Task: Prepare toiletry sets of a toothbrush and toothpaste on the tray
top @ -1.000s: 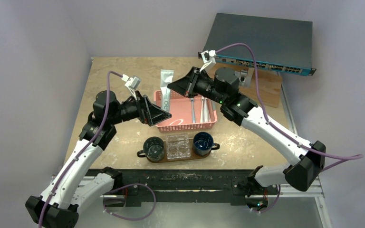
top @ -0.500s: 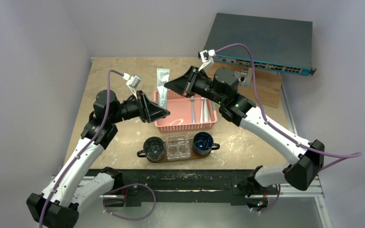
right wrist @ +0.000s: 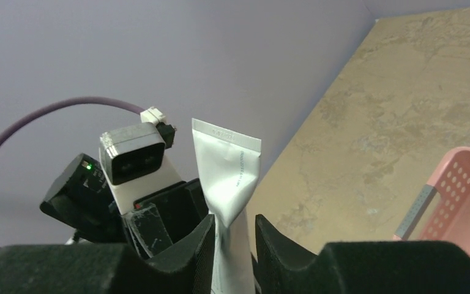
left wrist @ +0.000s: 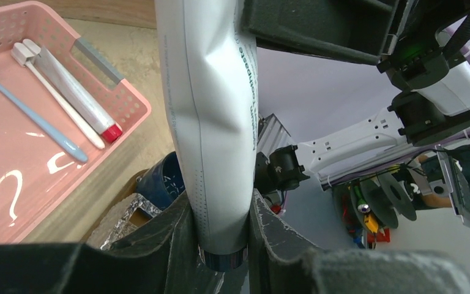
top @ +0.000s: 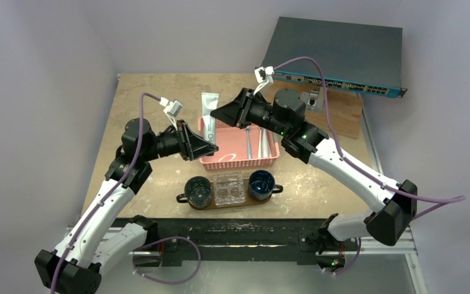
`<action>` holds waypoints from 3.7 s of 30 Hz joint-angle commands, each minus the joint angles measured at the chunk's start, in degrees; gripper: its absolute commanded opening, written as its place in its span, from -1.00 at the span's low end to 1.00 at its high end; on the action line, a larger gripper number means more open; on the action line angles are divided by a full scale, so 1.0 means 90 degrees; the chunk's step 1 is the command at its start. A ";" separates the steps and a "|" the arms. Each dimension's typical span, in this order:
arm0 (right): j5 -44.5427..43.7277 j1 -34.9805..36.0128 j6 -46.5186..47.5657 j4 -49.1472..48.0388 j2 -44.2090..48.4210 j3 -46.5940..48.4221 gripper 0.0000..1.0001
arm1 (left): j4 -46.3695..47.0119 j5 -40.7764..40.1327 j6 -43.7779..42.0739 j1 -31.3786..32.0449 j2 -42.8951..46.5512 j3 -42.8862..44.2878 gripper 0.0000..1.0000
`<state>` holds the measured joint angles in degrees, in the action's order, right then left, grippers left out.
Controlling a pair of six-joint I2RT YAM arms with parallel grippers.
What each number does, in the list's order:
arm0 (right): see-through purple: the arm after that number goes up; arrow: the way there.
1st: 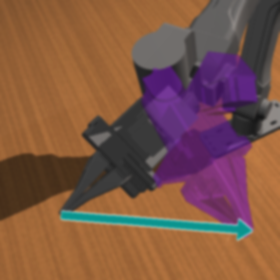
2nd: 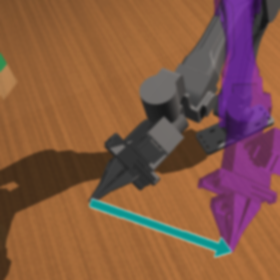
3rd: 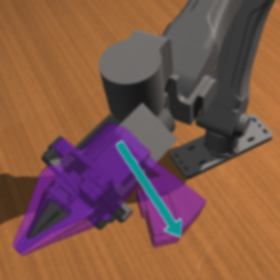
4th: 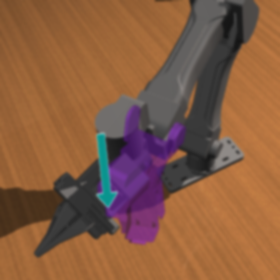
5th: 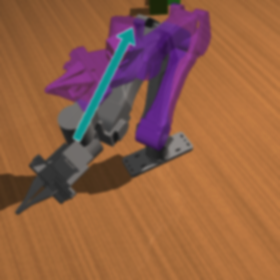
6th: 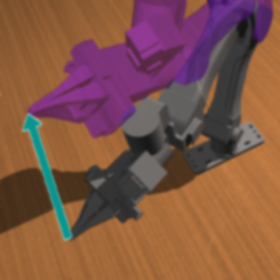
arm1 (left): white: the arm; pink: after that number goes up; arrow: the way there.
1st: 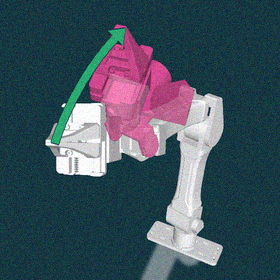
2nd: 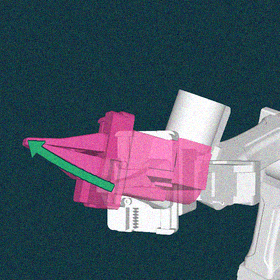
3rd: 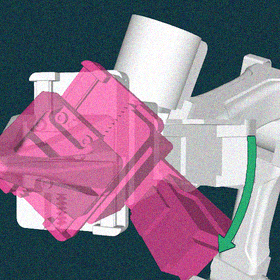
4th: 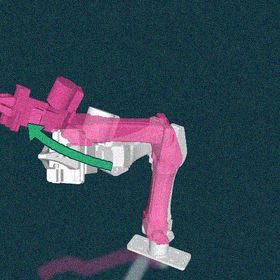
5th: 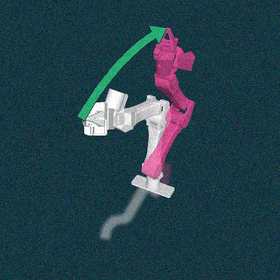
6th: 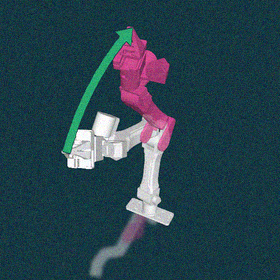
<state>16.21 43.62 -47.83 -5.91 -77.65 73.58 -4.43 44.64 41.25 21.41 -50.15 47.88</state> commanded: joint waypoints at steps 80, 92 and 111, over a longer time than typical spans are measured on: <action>0.4402 0.0281 0.4672 0.5242 0.0292 0.1175 -1.00 | -0.3953 0.2272 -0.2952 0.1520 0.0012 0.0873 -0.53; 0.3877 0.0290 0.4627 0.5416 0.0357 0.1316 -1.00 | -0.4101 0.1318 -0.3002 0.1518 -0.0111 0.1045 0.16; 0.1124 0.0911 0.4320 0.6793 -0.0015 0.2574 -1.00 | -0.4038 -0.2073 -0.2846 0.1516 0.0277 0.1361 0.22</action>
<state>35.14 49.47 -7.35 50.26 -76.71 91.55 -42.02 36.34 15.86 35.27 -48.05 58.02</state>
